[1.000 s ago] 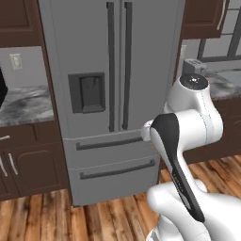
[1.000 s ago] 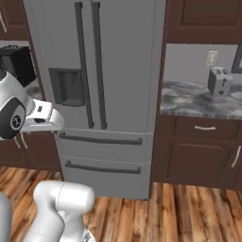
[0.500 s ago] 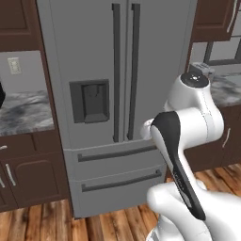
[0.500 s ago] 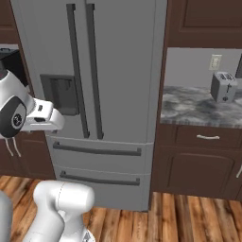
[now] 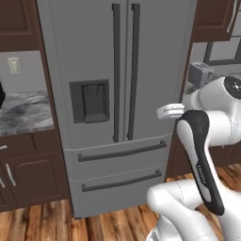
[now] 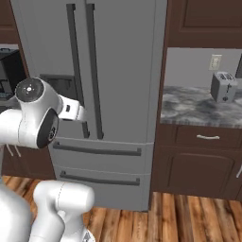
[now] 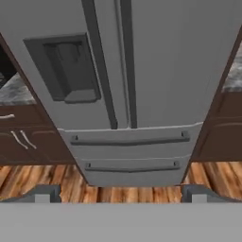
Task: Move the hot dog bun to the plate on the dining table and place the condiment next to that plate. Then navigate to the fridge and take the sausage and place it on the plate as well.
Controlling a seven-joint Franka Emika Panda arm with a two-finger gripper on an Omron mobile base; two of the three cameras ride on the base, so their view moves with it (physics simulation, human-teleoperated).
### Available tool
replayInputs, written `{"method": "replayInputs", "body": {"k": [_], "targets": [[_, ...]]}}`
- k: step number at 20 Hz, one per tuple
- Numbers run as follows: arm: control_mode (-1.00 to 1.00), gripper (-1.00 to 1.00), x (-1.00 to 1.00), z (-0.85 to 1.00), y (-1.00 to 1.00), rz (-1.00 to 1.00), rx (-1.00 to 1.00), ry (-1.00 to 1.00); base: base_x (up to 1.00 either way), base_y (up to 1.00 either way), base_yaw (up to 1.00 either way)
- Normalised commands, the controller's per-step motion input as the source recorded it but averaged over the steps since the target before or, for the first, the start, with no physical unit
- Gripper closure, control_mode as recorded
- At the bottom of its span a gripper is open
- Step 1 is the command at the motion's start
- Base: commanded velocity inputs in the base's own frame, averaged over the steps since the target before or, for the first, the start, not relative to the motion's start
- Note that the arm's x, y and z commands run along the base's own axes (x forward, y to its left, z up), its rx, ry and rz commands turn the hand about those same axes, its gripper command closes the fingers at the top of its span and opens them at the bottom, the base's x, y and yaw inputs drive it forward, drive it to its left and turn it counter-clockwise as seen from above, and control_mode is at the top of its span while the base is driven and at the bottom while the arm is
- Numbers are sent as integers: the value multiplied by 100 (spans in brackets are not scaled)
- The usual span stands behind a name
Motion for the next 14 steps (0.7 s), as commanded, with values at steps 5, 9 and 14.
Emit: {"method": "replayInputs", "body": {"k": [5,9,14], "targets": [[-100,-100,100,8,-2,0,5,-8,0,0,0],[-100,-100,100,15,20,0,0,1,0,0,0],[-100,-100,100,11,9,0,0,6,0,0,0]]}}
